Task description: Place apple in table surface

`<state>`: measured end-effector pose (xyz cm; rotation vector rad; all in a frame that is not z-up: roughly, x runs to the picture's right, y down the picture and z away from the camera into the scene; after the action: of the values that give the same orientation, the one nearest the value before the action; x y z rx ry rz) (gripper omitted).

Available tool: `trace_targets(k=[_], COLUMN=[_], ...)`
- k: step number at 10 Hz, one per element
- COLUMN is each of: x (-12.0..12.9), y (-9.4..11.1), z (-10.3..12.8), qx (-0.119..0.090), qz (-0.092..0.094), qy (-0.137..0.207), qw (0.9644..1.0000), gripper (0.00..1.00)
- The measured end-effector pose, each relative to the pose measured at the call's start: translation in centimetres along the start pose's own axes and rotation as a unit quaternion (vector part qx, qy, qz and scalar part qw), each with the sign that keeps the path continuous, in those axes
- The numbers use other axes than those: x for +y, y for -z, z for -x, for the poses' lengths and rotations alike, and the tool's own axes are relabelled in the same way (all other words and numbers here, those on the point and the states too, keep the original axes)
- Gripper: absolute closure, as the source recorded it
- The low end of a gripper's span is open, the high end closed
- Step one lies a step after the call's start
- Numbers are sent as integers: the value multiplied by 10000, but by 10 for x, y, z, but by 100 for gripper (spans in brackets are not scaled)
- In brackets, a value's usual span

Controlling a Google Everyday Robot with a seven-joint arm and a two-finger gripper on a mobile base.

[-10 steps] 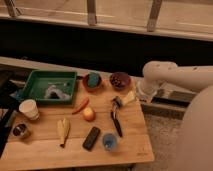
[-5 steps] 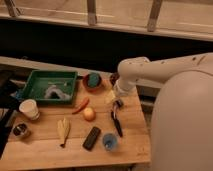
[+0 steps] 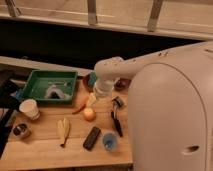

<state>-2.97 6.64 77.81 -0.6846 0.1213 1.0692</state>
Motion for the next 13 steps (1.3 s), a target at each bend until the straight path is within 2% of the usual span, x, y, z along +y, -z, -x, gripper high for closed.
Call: trace_targets(k=[5,8,9,12,13], x=[1,14,15,14,18], y=[-1,-27,-37,-51,-60], z=[1,13,15,16,18], qx=[-6,92,133,81,25], qz=[28,158,217,485,647], qy=[9,97,78,39,84], qw=[10000,9998,9996,9988,9979], gripper=[20,20,20,20,20])
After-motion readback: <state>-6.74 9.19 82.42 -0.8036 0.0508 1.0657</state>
